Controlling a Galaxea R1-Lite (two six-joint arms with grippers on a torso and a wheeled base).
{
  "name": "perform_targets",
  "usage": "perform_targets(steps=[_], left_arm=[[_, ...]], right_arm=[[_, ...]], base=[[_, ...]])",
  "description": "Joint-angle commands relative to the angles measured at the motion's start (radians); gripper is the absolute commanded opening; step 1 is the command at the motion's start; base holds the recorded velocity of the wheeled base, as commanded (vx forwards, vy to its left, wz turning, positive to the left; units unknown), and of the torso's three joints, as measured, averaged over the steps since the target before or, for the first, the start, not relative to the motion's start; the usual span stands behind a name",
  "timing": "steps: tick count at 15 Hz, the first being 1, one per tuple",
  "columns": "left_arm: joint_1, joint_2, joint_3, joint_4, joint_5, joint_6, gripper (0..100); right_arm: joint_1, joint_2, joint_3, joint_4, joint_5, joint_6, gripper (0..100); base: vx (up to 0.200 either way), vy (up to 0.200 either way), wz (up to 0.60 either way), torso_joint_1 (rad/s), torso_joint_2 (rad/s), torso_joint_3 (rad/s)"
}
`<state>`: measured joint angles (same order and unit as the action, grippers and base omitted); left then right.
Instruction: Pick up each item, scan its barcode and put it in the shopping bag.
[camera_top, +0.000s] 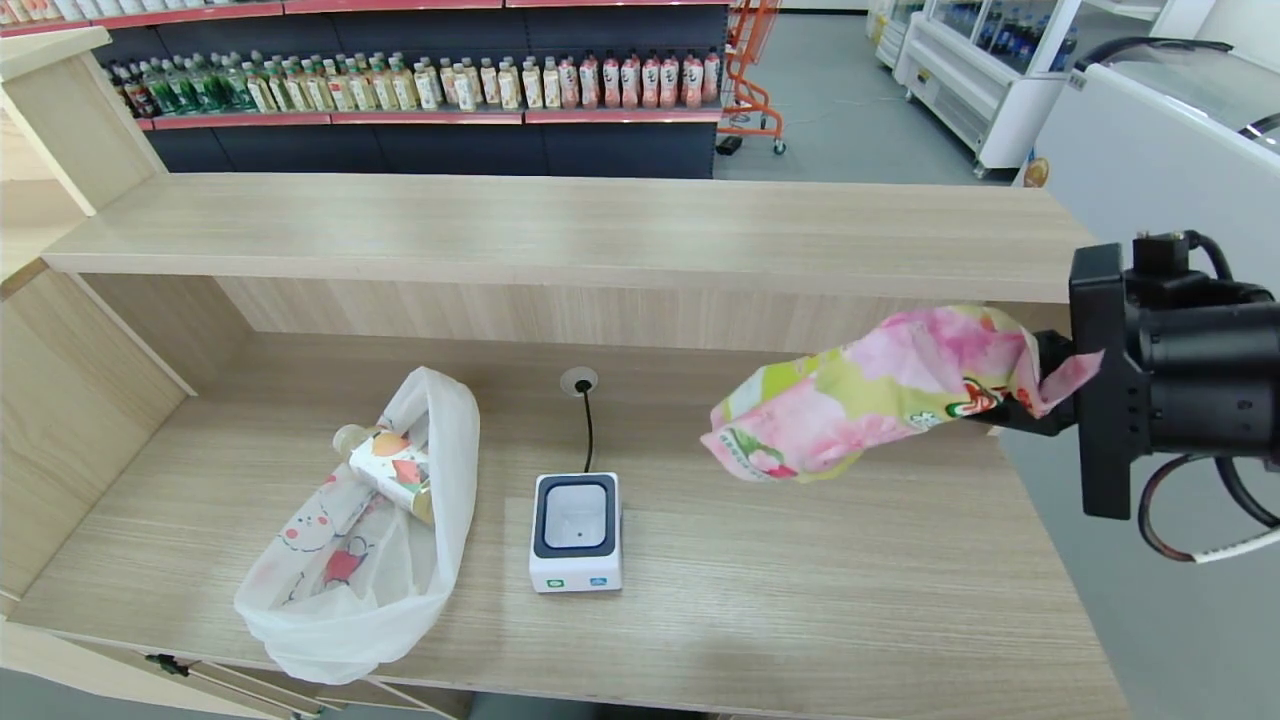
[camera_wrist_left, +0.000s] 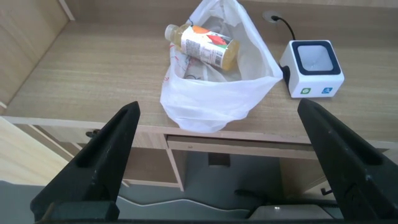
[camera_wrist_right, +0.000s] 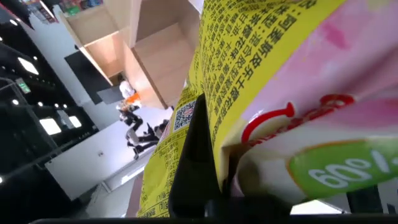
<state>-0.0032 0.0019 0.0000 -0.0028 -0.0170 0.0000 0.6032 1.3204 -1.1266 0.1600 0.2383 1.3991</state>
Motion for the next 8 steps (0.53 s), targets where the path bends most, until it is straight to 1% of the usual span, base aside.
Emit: perform_targets(steps=[1,2,3,4,5,8], left_arm=[[0.0,0.0,0.0,0.0,0.0,0.002,100],[0.0,0.0,0.0,0.0,0.0,0.0,100],[0.0,0.0,0.0,0.0,0.0,-0.003,100],[0.0,0.0,0.0,0.0,0.0,-0.005,100],[0.0,0.0,0.0,0.0,0.0,0.0,100],[0.0,0.0,0.0,0.0,0.0,0.0,100]], right_arm=[[0.015,0.022,-0.064,0.064,0.029,0.011,0],[0.01,0.025,-0.078,0.107,0.055,0.043,0],[0.003,0.014,-0.065,0.118,0.111,0.092,0],[-0.01,0.011,-0.042,0.119,0.148,0.112,0],[-0.013,0.013,-0.024,0.118,0.154,0.115,0],[-0.01,0.023,0.018,0.112,0.156,0.113,0]], base=[[0.0,0.0,0.0,0.0,0.0,0.0],[0.0,0.0,0.0,0.0,0.0,0.0],[0.0,0.0,0.0,0.0,0.0,0.0],[0.0,0.0,0.0,0.0,0.0,0.0],[0.0,0.0,0.0,0.0,0.0,0.0],[0.0,0.0,0.0,0.0,0.0,0.0]])
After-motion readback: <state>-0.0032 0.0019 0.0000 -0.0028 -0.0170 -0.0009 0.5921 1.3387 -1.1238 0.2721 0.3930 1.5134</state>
